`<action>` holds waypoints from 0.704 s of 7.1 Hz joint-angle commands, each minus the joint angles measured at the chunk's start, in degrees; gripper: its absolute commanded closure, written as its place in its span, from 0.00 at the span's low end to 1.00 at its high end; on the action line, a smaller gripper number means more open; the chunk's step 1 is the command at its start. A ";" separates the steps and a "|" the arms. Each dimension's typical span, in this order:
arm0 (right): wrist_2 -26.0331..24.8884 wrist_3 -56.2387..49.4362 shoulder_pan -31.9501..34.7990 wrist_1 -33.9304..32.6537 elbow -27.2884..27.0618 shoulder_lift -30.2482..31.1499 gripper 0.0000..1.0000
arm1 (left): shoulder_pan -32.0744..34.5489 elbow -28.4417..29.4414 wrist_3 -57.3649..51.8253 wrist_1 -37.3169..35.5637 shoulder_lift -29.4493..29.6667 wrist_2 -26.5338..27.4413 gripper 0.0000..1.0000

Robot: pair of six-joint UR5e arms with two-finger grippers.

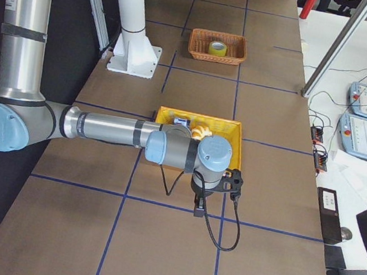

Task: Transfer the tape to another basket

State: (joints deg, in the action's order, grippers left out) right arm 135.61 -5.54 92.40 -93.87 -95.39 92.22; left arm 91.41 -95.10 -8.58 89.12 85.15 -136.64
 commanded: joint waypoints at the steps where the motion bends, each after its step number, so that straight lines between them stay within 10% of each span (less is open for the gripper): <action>1: 0.01 0.01 0.06 0.00 -0.06 -0.11 0.00 | 0.00 -0.08 0.05 0.00 0.01 0.06 0.00; 5: 0.09 0.01 0.06 0.00 -0.06 -0.11 0.00 | 0.00 0.00 0.05 0.00 0.37 0.06 0.00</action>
State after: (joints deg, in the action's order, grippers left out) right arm 135.70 -5.54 92.46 -93.87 -95.41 92.14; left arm 91.41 -95.13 -8.53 89.12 85.46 -136.58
